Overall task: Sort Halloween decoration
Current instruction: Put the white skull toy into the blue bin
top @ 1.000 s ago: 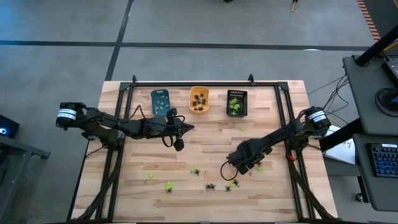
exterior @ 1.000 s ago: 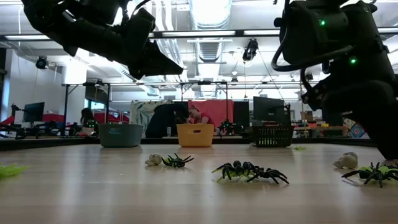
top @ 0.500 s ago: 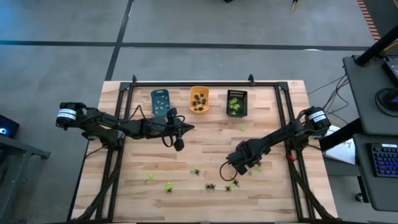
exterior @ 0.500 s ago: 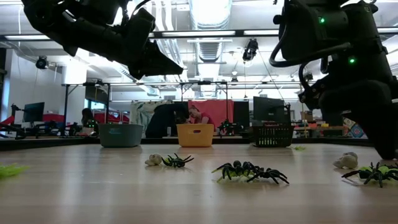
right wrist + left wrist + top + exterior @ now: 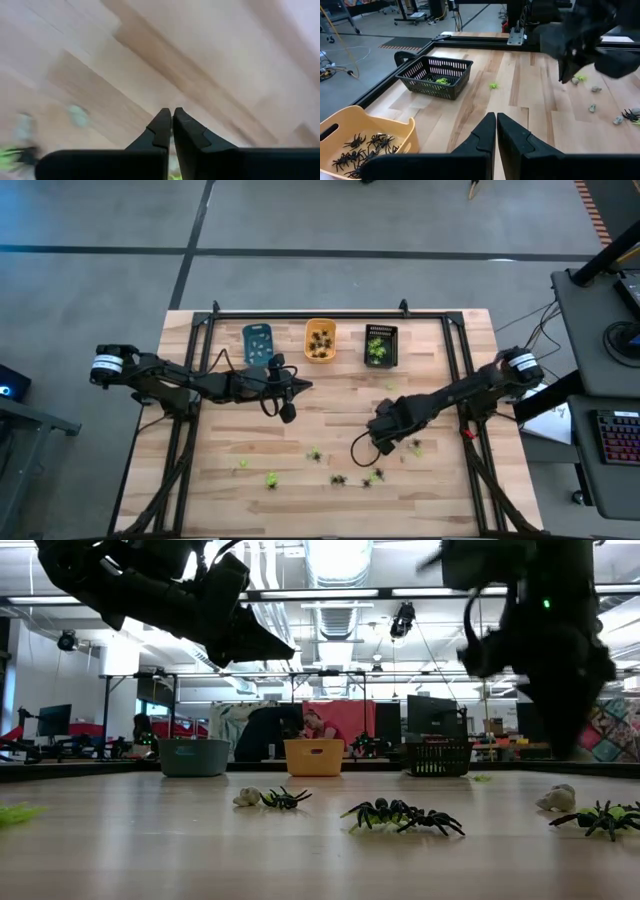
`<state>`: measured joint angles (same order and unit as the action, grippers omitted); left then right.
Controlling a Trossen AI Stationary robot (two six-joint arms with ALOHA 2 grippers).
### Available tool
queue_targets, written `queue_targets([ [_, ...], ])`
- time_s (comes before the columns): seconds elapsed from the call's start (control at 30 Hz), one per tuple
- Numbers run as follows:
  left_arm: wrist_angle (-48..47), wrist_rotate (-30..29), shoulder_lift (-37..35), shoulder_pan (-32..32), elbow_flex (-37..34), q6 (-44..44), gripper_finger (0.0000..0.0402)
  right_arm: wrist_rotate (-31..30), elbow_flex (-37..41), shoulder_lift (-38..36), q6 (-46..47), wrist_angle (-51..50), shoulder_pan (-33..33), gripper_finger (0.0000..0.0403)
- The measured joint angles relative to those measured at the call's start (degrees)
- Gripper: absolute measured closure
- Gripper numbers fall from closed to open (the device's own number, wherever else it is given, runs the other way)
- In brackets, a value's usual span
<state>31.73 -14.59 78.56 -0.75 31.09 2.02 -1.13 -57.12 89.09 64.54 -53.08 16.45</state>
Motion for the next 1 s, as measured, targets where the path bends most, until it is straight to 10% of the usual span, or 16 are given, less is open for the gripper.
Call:
queue_targets([
  [0.37, -0.3, 0.1, -9.4, -3.4, 0.0, -3.0, 0.0402, -13.9, 0.1, -9.7, -21.5, 27.7, -6.7, 0.0394],
  [0.77, -16.1, 0.0, -26.4, -6.6, -0.1, -1.8, 0.0402, -3.5, 0.0, 0.5, -49.6, 75.8, -21.1, 0.0394],
  [1.0, -26.8, 0.0, -31.0, -7.1, -0.2, 5.3, 0.0402, -1.8, -8.5, 11.7, -55.5, 85.4, -28.0, 0.0394],
])
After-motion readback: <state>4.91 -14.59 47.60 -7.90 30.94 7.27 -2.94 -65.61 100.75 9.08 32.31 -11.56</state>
